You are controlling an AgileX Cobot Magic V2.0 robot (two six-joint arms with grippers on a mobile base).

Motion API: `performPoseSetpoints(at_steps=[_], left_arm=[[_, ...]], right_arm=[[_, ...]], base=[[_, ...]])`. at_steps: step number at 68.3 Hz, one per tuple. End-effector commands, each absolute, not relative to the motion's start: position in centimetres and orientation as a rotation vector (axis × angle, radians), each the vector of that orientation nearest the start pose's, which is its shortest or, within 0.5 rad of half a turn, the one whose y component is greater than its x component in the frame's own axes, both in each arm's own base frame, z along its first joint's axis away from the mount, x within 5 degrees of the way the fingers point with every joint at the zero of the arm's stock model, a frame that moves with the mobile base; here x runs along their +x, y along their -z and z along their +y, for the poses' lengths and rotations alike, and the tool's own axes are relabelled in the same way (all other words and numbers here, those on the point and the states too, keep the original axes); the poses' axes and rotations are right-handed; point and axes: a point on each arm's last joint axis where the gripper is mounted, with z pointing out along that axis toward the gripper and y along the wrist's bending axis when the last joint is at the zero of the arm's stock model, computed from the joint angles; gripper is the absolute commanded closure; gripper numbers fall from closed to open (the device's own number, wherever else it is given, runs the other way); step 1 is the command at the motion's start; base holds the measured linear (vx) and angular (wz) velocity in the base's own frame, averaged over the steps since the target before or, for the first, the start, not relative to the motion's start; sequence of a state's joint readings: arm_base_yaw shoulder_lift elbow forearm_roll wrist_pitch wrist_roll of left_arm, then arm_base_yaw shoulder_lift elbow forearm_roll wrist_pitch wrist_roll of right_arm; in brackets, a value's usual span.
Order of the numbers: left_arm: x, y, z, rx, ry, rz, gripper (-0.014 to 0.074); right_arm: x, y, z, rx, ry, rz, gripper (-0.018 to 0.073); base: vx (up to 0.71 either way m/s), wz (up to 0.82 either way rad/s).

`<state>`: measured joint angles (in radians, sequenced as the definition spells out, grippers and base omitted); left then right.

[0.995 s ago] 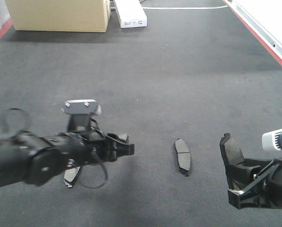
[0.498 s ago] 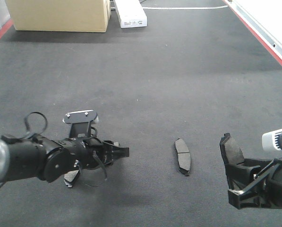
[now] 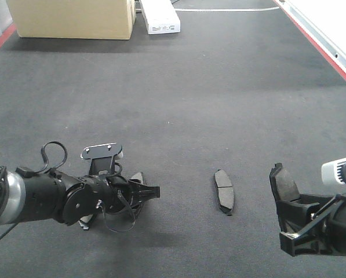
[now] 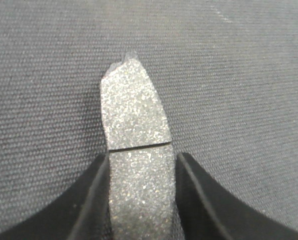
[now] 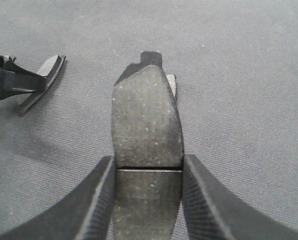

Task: Move and align brake pads A on conveyor
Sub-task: 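Lower the left gripper's brake pad onto the belt beside the others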

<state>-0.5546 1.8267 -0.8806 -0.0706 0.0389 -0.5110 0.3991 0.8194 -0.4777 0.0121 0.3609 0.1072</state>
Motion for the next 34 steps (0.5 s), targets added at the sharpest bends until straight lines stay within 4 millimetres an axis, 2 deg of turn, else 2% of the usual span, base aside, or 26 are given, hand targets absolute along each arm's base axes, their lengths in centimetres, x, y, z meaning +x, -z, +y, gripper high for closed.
performPoseSetpoints(at_steps=[1, 24, 34], left_arm=[[29.65, -15.84, -18.62, -0.065, 0.532, 2.479, 0.0279], [28.95, -15.42, -18.79, -0.093, 0.519, 2.556, 0.0208], [28.97, -16.42, -18.78, -0.084, 0.541, 2.515, 0.0205]], right_arm=[[15.05, -27.91, 6.35, -0.307, -0.310, 2.056, 0.0568], [15.05, -27.91, 6.35, -0.307, -0.310, 2.056, 0.0568], [15.05, -27.91, 6.35, -0.307, -0.310, 2.056, 0.0568]], base=[[0.00, 0.00], [0.00, 0.00], [0.00, 0.00]])
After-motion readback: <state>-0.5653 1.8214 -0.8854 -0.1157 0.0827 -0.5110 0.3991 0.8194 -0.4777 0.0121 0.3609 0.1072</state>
